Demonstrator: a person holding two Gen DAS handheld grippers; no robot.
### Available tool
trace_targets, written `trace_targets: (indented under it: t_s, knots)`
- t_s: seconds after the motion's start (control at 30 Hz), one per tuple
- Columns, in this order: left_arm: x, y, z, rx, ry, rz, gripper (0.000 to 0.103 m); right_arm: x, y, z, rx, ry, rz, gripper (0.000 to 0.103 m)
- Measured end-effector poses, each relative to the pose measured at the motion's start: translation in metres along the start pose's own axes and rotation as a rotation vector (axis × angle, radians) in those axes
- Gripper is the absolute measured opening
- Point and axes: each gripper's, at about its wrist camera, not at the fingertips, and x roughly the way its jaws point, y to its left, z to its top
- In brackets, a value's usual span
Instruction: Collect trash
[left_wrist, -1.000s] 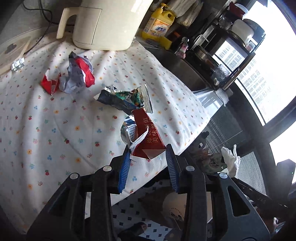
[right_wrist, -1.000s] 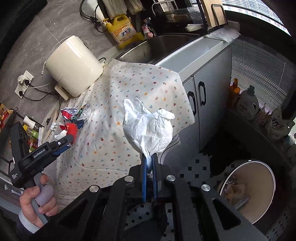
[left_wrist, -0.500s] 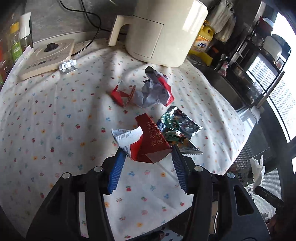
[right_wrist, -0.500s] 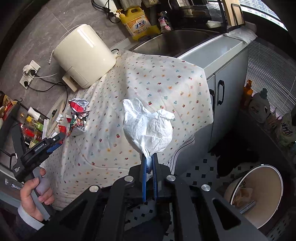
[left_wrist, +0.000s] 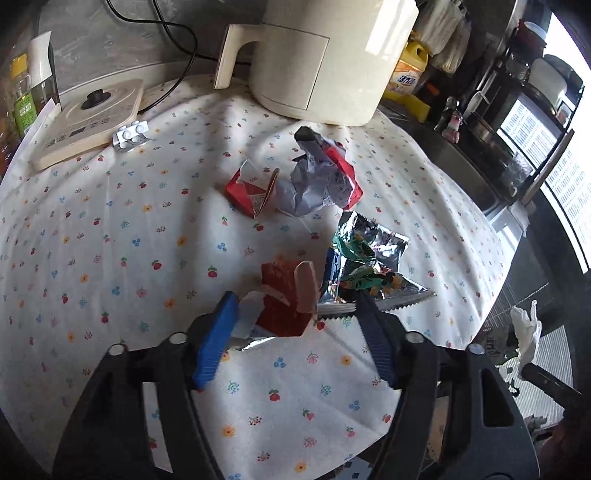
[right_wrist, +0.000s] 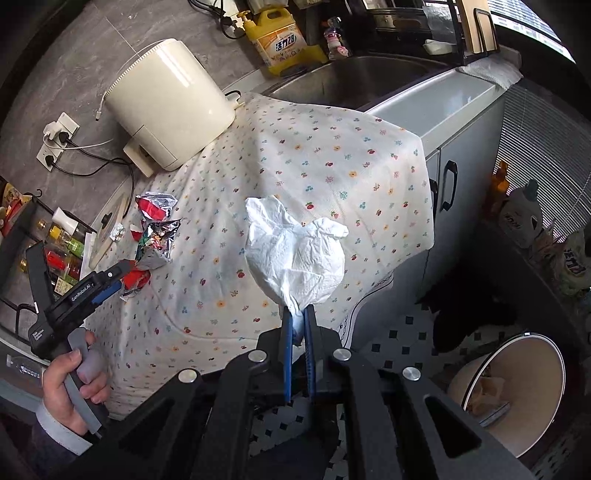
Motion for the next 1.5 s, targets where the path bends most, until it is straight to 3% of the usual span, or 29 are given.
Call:
trace_targets:
  t_s: [0.03, 0.1, 0.43, 0.7, 1.1, 1.4, 1.47, 1.5]
  knots:
    - [0.0, 0.0, 0.0, 0.005, -0.003, 0.022, 0.035, -0.001, -0.001, 0.0, 0.003, -0.002, -0.001, 0.007]
    - [-0.006, 0.001, 0.003, -0.011, -0.014, -0.03, 0.008, -0.003, -0.004, 0.0, 0.008, -0.007, -0.004, 0.007]
    - [-0.048, -0.006, 0.018, -0.009, -0.139, -0.043, 0.007, -0.009, -0.014, 0.0, 0.024, -0.025, 0.007, 0.007]
    - [-0.069, -0.054, 0.022, 0.072, -0.182, -0.119, 0.007, -0.025, -0.042, -0.005, 0.066, -0.056, -0.009, 0.007]
    - [-0.034, -0.19, -0.021, 0.274, -0.064, -0.298, 0.007, -0.067, -0.148, -0.05, 0.261, -0.07, -0.152, 0.007]
    - [0.002, -0.296, -0.094, 0.399, 0.092, -0.436, 0.007, -0.093, -0.232, -0.106, 0.387, -0.005, -0.274, 0.01]
    - [0.009, -0.315, -0.113, 0.418, 0.128, -0.458, 0.007, -0.098, -0.249, -0.118, 0.419, 0.007, -0.287, 0.022]
    - [0.012, -0.323, -0.122, 0.429, 0.145, -0.467, 0.007, -0.102, -0.256, -0.123, 0.428, 0.003, -0.298, 0.037]
